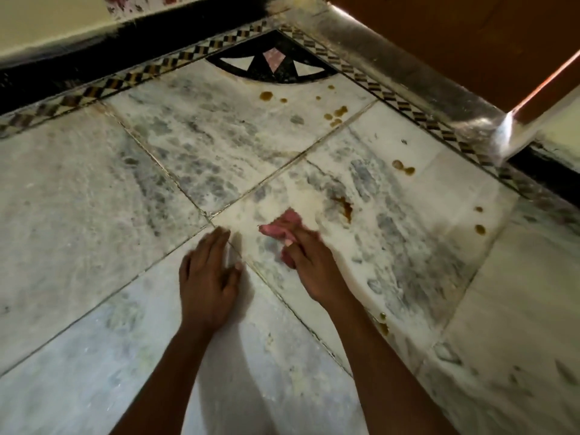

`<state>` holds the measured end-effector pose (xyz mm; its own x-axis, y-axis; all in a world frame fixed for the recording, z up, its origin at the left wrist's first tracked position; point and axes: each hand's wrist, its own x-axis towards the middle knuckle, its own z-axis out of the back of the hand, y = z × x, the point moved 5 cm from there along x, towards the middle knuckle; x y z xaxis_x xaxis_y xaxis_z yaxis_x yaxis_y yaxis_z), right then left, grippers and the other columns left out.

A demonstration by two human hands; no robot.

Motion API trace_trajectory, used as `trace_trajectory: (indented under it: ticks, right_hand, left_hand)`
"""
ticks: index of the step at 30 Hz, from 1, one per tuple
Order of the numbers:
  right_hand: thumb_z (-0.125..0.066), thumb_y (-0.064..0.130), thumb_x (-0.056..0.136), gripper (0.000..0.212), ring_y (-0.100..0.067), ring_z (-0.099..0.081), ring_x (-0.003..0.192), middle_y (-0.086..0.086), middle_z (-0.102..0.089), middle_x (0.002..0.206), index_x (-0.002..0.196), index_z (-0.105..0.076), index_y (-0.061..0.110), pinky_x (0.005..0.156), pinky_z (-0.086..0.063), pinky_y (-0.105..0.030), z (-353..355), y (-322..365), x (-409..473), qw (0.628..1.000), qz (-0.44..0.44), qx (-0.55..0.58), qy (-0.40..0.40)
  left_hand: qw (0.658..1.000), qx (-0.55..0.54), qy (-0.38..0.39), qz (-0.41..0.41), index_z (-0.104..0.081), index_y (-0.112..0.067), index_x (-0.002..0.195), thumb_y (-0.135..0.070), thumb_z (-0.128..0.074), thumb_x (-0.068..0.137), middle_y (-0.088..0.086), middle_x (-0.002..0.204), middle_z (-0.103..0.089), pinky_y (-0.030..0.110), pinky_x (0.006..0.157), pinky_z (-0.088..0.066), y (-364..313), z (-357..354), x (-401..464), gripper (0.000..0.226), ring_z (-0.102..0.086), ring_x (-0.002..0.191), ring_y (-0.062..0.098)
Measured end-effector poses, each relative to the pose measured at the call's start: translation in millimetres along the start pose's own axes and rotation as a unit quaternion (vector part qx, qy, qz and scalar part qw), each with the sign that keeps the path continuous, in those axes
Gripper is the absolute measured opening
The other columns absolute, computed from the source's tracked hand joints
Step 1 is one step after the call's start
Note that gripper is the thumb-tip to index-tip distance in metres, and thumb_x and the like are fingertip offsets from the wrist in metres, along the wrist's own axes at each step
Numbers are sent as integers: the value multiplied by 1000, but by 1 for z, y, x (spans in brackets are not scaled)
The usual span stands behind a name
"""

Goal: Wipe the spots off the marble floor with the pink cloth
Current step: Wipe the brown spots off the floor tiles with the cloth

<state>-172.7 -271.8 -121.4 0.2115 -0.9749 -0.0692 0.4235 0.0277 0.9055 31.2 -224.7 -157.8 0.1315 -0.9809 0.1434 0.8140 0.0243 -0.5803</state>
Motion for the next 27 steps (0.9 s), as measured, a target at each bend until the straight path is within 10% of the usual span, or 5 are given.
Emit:
trace_trajectory:
  ticks: [3, 6, 12, 19, 27]
  right_hand:
    - [-50, 10, 113, 27, -15, -58, 69, 12, -69, 78, 104, -71, 25, 59, -47, -16, 22, 4, -27, 960, -137, 240, -40]
    - [-58, 23, 110, 22, -25, -64, 79, 1, -74, 84, 97, -75, 25, 77, -49, -32, 41, -3, -52, 903, -246, 351, -38]
    - [-66, 2, 96, 29, -42, -64, 114, -20, -63, 124, 125, -72, 7, 95, -50, -36, 109, -33, -90, 942, -116, -197, -244]
    - [-31, 44, 103, 68, -39, -45, 153, -15, -52, 163, 153, -57, 7, 125, -37, -54, 8, -42, -89, 942, -20, -325, -77]
    - [-46, 51, 107, 57, -29, -30, 164, 10, -30, 178, 162, -46, 38, 130, -22, -59, -26, -46, -153, 927, 32, -364, -81]
  left_hand:
    - [997, 68, 33, -14, -41, -24, 162, -50, -39, 103, 0, 173, -36, 54, 127, -26, -16, -13, -27, 64, -30, 161, 25]
    - [993, 90, 73, -16, -35, -25, 165, -51, -33, 105, 0, 176, -29, 55, 129, -22, -14, -15, -31, 65, -24, 164, 26]
    - [986, 105, 124, 19, -27, -21, 168, -59, -13, 96, 0, 180, -14, 57, 131, -13, -21, -15, -32, 83, -12, 167, 28]
    - [983, 171, 67, -8, -34, -20, 167, -44, -23, 103, 5, 177, -25, 62, 127, -25, -27, -20, -44, 68, -25, 163, 34]
    - [984, 171, 41, -11, -40, -18, 163, -42, -28, 104, 8, 175, -31, 61, 126, -25, -28, -26, -41, 65, -28, 162, 35]
